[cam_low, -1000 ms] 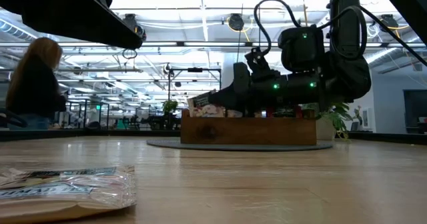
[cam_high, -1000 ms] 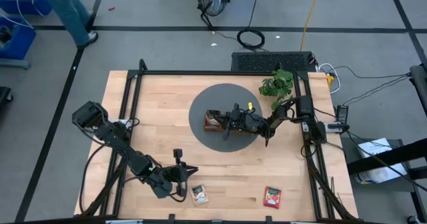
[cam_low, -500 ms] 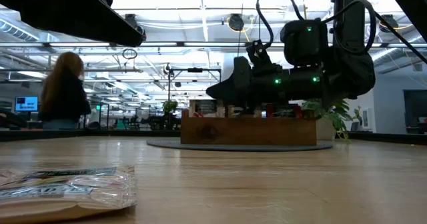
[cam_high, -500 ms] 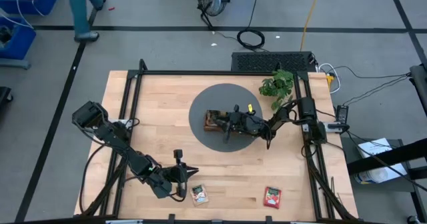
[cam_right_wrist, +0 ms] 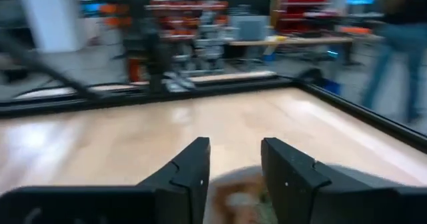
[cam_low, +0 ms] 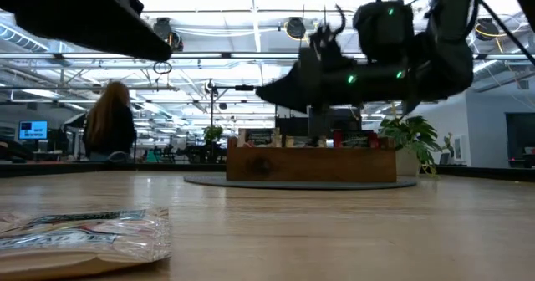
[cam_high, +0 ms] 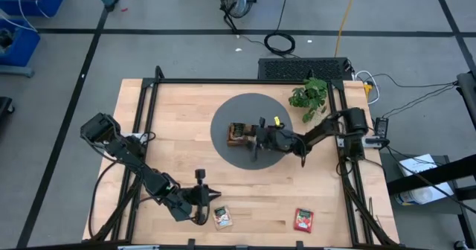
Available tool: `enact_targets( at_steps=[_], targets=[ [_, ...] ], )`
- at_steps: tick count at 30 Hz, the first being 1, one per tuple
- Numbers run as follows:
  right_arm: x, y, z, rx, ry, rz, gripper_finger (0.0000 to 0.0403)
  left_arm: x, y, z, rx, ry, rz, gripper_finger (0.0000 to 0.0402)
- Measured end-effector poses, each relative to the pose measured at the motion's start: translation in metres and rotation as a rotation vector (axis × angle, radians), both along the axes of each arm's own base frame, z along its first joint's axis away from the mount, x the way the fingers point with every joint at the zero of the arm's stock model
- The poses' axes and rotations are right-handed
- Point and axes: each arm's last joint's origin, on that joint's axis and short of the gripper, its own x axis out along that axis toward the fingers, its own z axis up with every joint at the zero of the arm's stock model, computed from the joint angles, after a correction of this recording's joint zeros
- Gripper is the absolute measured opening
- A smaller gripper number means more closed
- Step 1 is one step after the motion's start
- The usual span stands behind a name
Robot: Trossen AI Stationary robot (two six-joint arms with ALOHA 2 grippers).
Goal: Pick & Place Tea
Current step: Adjust the brown tea bag on the table
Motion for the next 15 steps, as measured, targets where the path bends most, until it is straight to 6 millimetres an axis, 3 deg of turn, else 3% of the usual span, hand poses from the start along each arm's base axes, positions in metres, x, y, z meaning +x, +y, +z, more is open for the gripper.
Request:
enact_targets(
  at_steps=[4, 9, 15],
  targets=[
    [-0.004, 0.03, 0.009, -0.077, 0.107, 0.122, 0.0087, -0.001, -0.004, -0.002, -0.129, 0.064, -0.094, 0.0031],
    [-0.016, 0.077, 0.011, -0.107, 0.22, 0.299, 0.0015, -0.005, -0.015, -0.003, -0.335, 0.133, -0.173, 0.0031],
    [-0.032, 0.122, 0.003, -0.073, 0.305, 0.537, 0.0011, -0.008, -0.037, -0.029, -0.465, 0.237, -0.221, 0.003]
  ],
)
